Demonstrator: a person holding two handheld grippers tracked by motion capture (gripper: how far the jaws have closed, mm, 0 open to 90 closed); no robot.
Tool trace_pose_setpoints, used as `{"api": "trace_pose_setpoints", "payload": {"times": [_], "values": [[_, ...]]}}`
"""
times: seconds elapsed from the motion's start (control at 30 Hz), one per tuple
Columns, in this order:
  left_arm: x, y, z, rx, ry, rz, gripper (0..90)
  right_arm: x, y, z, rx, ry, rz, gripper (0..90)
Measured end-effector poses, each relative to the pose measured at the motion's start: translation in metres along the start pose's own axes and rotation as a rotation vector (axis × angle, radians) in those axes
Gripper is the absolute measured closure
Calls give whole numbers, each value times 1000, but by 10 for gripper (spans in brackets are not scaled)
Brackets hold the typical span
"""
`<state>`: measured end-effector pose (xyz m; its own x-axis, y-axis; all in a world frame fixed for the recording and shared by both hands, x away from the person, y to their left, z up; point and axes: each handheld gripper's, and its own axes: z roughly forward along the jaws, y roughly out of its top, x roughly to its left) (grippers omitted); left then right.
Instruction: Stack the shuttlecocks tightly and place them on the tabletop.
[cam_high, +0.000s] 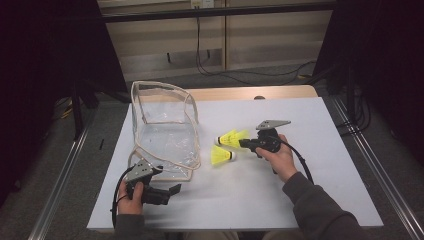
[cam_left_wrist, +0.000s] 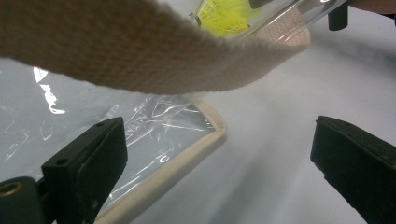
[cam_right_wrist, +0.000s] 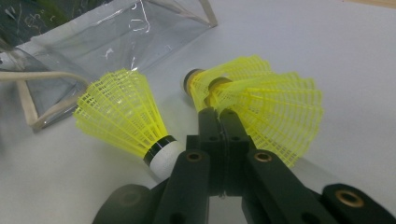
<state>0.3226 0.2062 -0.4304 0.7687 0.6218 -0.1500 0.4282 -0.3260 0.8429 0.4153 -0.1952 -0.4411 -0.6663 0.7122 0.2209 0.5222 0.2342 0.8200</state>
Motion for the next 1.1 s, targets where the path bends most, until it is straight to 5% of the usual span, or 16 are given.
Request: {"api": "trace_pose_setpoints", "payload": {"times": [1.1], "values": [[-1, 0, 0, -2, 0, 0, 39, 3, 2, 10, 14, 3, -3, 891]]}}
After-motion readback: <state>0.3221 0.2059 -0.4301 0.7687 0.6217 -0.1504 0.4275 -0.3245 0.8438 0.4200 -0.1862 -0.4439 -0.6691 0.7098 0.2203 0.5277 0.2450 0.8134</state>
